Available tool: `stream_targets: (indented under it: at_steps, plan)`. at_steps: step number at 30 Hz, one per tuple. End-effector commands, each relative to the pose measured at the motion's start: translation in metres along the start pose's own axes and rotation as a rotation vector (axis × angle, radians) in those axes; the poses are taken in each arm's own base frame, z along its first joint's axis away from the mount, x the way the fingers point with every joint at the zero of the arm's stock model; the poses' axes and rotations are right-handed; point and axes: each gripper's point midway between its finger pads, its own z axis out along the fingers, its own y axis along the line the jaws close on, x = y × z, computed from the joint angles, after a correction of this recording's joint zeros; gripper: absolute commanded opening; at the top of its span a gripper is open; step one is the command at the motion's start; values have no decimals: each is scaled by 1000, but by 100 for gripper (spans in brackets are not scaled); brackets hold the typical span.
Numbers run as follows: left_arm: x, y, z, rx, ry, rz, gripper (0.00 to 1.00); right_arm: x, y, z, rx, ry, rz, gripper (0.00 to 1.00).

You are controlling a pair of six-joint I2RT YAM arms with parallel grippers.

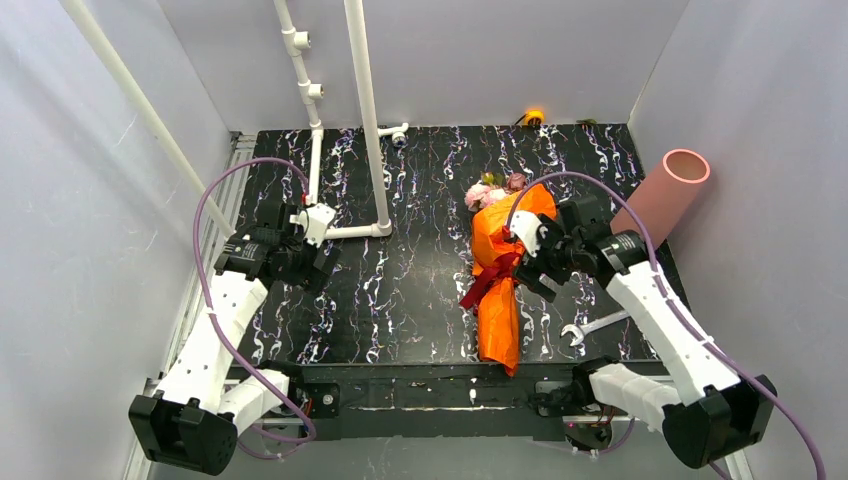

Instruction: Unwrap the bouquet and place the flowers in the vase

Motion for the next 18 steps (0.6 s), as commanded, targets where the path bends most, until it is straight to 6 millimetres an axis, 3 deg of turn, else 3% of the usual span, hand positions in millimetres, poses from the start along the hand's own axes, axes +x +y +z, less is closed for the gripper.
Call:
stream_targets:
  at_steps: [1, 5, 9, 13, 18]
  plan:
    - [-22, -6, -16, 37, -91, 19, 100, -5, -1, 2, -91, 26, -172, 100]
    - [-43, -38, -36, 220, -219, 118, 100, 2, 1, 20, -217, 89, -213, 96]
    - [-53, -74, -54, 404, -327, 240, 100, 15, -23, 33, -260, 105, -180, 94]
    - [-51, -100, -57, 521, -359, 341, 100, 33, -52, 41, -280, 124, -177, 94]
    - [-47, -121, -49, 569, -383, 465, 100, 45, -67, 70, -312, 140, -193, 93]
